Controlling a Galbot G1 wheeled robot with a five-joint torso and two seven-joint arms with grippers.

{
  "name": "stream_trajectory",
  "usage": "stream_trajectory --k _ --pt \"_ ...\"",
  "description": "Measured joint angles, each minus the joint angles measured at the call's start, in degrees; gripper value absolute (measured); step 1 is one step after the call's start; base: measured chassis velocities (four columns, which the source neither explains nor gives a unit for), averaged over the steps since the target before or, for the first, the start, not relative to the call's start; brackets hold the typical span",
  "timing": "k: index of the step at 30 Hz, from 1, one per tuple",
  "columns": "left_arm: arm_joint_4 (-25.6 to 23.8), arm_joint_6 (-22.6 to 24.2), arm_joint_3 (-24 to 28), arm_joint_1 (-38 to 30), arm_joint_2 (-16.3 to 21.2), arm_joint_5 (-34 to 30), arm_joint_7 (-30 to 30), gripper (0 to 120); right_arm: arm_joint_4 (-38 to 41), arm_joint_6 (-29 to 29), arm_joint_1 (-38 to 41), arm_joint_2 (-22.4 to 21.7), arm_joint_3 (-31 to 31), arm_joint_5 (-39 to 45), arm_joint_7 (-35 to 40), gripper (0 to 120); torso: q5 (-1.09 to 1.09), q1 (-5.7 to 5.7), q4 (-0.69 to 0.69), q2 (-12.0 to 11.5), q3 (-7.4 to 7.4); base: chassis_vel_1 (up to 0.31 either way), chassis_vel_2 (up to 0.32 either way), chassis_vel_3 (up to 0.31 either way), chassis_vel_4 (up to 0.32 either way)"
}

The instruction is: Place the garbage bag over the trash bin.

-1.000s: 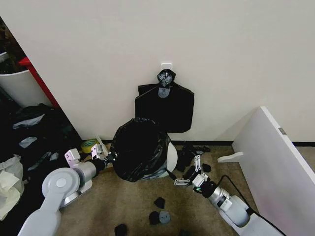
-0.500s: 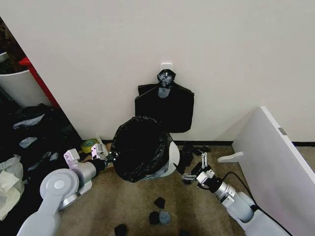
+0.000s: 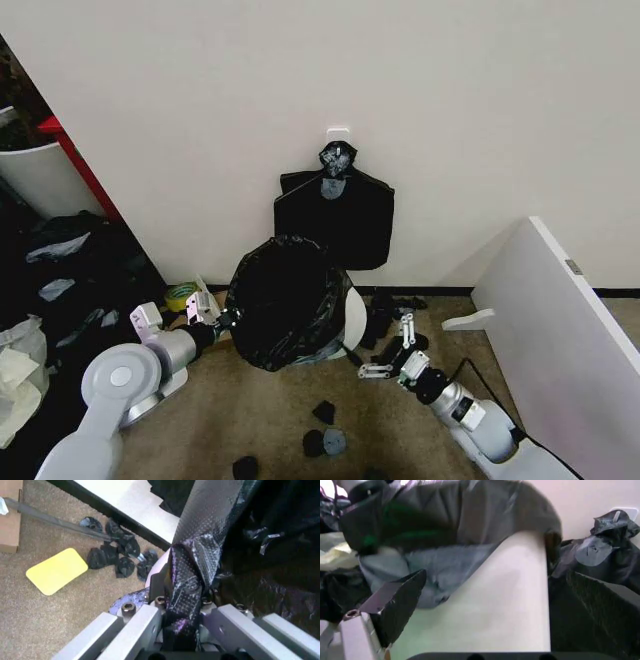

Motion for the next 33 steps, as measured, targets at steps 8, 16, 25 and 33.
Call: stream_trajectory --k 8,16,25,33 --pt "-1.2 0.0 -0.1 0.5 -0.5 0.0 -0.1 0 -2.5 0.0 0.4 1.0 0.8 -11.7 7.7 100 0.00 0.00 0.00 0.0 0.00 0.000 0.000 0.000 0.000" --pt "-1.6 0.0 -0.1 0.6 -0.4 -0.1 -0.2 0 -4.5 0.0 1.0 1.0 2.5 -19.0 12.4 100 0.00 0.00 0.00 0.0 0.00 0.000 0.000 0.000 0.000" --pt "1.0 -1.4 1.2 -0.1 0.0 3.0 0.6 0 0.3 -0.1 0.6 -1.7 2.1 5.3 -4.2 100 -0.01 0.00 0.00 0.0 0.00 0.000 0.000 0.000 0.000" --pt "2.3 -3.3 7.9 1.3 1.3 13.0 1.3 0 4.7 -0.9 1.4 -0.6 4.3 15.5 -0.7 100 -0.01 0.00 -0.01 0.0 0.00 0.000 0.000 0.000 0.000"
